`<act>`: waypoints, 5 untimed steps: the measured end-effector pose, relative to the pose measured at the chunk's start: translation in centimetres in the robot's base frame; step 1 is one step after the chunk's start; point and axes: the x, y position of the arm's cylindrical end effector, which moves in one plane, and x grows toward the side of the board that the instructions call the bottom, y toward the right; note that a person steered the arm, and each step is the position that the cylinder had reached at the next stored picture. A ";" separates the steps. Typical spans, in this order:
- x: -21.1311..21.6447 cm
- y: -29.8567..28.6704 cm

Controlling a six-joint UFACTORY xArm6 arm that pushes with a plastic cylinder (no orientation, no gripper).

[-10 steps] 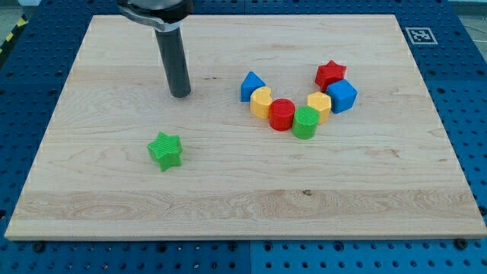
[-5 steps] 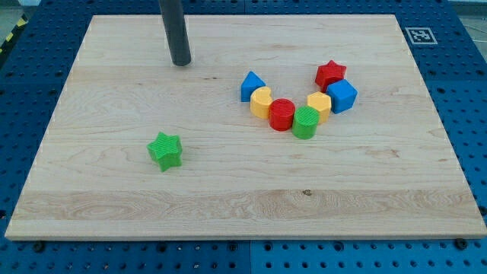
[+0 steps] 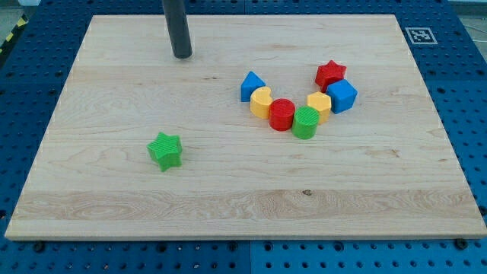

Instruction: Move yourself towards the top left side of the board

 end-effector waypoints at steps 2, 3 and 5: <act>-0.4 0.0; -1.2 0.0; -4.7 2.6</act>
